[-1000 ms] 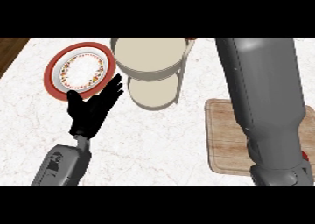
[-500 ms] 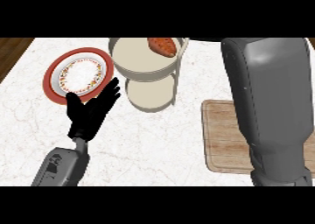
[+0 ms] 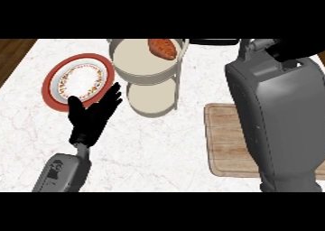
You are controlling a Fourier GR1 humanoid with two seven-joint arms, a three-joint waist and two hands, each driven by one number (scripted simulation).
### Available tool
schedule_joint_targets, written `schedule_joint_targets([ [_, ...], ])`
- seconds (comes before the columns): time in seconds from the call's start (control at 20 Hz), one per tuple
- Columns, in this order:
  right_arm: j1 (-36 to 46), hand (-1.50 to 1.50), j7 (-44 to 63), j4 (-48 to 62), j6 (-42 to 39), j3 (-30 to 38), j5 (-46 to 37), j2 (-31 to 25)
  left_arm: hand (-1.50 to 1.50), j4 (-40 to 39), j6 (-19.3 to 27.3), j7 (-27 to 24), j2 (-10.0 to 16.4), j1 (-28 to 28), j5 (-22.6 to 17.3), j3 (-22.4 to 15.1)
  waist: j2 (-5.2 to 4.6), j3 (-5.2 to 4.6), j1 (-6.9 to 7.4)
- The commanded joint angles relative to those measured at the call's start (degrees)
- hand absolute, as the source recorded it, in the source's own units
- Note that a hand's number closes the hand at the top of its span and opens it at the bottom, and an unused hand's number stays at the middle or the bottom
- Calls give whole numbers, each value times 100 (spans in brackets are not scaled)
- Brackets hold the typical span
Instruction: Pick the sweet potato from the cutting board and place it in the tiered basket
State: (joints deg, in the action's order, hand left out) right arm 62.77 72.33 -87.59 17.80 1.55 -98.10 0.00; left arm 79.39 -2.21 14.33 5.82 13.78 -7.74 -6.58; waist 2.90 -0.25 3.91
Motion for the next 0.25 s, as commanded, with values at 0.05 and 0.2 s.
schedule_joint_targets([
  [0.05, -142, -150, 1293, -672, -722, -466, 53, 0, 0, 30, 17, 66, 17, -24, -3, 13, 90, 5, -121],
  [0.2, -229, -150, 1292, -1060, -1003, -652, 53, 0, 0, -45, -2, 51, 76, -63, -40, 99, 126, -5, -217],
])
